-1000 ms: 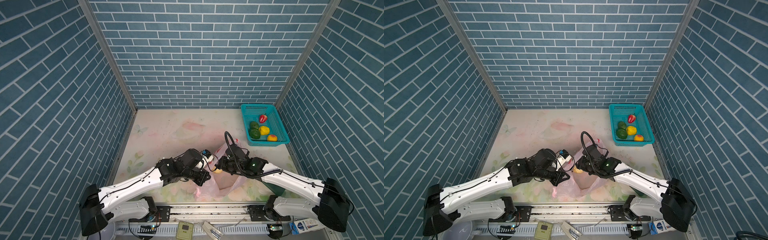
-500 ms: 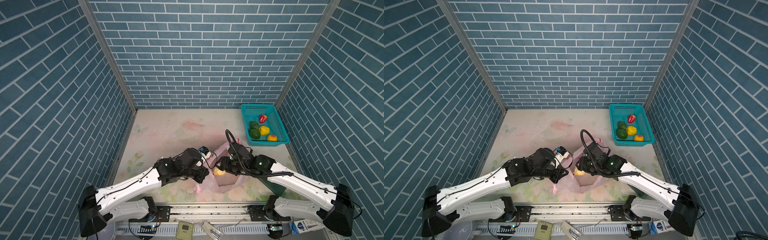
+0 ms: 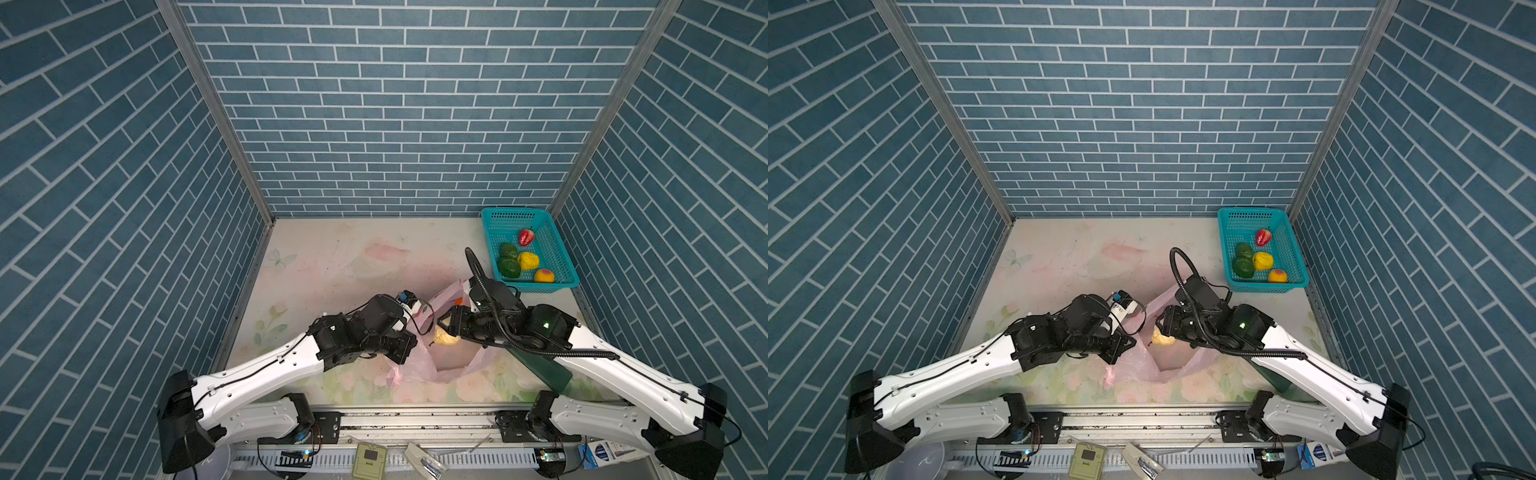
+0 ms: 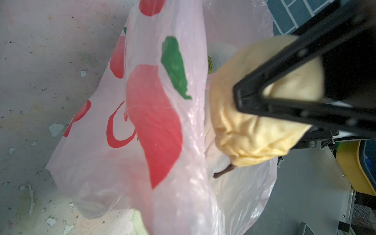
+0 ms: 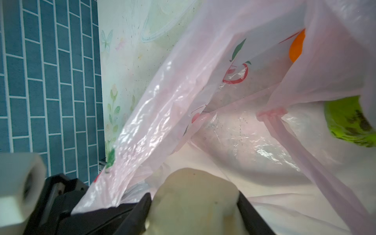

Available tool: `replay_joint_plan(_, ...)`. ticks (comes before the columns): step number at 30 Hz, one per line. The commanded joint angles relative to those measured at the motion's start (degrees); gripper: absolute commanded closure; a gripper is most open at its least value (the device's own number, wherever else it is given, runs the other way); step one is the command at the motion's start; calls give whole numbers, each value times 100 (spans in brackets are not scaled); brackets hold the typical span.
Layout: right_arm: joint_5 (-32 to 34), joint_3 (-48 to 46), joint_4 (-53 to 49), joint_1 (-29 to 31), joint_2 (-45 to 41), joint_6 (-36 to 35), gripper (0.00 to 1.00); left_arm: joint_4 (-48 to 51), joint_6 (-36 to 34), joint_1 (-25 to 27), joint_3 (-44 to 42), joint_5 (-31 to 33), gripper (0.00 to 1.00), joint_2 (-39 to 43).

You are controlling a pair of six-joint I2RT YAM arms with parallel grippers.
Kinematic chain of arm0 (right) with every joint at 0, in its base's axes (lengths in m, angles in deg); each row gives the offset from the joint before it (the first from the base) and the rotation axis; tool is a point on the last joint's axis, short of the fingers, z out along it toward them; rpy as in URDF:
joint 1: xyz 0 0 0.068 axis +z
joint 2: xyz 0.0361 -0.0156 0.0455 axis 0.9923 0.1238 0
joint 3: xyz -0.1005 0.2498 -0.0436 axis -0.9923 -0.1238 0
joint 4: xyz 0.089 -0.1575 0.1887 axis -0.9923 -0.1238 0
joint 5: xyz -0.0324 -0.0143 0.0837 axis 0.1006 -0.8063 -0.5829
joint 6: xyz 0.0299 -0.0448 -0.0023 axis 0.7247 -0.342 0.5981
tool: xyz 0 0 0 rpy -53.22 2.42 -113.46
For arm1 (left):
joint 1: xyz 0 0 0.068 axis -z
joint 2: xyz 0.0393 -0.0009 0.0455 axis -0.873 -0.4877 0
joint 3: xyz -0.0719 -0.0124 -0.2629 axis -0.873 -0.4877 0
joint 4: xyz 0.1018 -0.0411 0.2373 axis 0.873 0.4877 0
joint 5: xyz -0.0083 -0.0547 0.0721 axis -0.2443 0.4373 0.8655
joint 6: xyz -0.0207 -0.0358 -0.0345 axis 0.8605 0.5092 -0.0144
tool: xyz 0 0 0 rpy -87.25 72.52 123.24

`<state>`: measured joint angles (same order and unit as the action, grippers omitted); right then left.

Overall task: Untie the knot of the plastic bag and take out the fruit
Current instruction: 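Lift the pale cream fruit up out of the bag, then lower the pale fruit into the teal basket and open the right gripper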

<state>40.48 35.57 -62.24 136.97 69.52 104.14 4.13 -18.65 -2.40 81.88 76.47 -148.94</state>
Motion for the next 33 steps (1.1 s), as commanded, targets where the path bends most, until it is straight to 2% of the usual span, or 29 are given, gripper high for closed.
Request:
replay_joint_plan(1, 127, 475, -483, -330, -162, -353, 50, 196, -67, -72, 214, 2, 100, -47)
replay_joint_plan(6, -224, 743, -693, -1336, -288, -850, 49, 290, -87, -117, 277, -7, 100, -49)
replay_joint_plan(12, -762, 1012, -750, -2954, -96, -1638, 49, 352, -75, -132, 307, 25, 100, -63)
replay_joint_plan(18, -1434, 1046, -244, -4455, 468, -2054, 49, 438, -82, -145, 401, 37, 100, -118)
replay_joint_plan(22, -1612, 1084, 336, -5267, 982, -2183, 49, 433, -74, -144, 422, 46, 100, -158)
replay_joint_plan(27, -1531, 1299, 1239, -5871, 1925, -2252, 49, 400, -84, -155, 497, 24, 100, -249)
replay_joint_plan(33, -1468, 2168, 1807, -6210, 3479, -2309, 49, 363, -57, -155, 535, -12, 100, -321)
